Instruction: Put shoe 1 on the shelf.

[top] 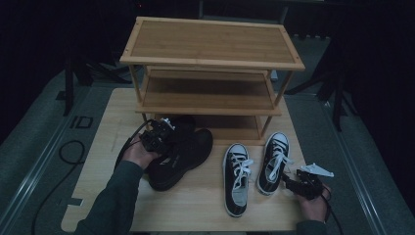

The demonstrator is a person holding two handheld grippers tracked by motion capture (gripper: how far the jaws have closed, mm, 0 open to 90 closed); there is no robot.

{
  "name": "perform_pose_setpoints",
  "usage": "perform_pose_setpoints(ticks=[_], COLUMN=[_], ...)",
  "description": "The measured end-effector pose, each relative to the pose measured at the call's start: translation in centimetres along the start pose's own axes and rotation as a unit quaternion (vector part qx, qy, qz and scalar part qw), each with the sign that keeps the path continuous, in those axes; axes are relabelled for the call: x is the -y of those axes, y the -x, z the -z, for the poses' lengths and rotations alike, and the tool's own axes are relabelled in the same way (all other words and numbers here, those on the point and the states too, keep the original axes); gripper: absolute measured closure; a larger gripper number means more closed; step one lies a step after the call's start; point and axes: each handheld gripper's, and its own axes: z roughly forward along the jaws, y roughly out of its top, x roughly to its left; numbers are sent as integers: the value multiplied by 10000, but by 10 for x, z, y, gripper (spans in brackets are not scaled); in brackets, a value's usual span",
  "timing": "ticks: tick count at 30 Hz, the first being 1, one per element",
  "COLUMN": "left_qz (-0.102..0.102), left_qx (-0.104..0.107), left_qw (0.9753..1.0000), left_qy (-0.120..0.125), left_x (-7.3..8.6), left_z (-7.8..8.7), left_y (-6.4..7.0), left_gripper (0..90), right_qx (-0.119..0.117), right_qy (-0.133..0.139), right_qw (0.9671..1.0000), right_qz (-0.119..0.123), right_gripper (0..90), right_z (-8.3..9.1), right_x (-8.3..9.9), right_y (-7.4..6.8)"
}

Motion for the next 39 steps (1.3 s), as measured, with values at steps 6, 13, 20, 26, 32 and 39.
perform_pose_setpoints(ticks=[6, 13, 20, 26, 32, 39], left_qz=[21, 131, 284, 438, 683, 985], left_qx=[-143, -277, -374, -387, -722, -897], left_qw=[9999, 9995, 9987, 9980, 9943, 9890], left_qy=[31, 82, 178, 250, 378, 639], left_x=[-7, -16, -23, -27, -29, -30], left_z=[-3, -7, -13, -15, -19, -24], left_y=[6, 11, 13, 12, 17, 22], left_gripper=[831, 830, 831, 830, 830, 815], right_qx=[-4, -15, -22, -31, -34, -33], right_qy=[1, 0, -1, -4, -4, -4], right_qw=[10000, 10000, 10000, 10000, 10000, 10000], right_qz=[-4, -9, -6, -3, -1, 0], right_gripper=[340, 336, 335, 333, 333, 333], right_z=[0, 0, 0, 0, 0, 0], right_x=[0, 0, 0, 0, -1, -1], right_y=[0, 0, 1, 1, 1, 1])
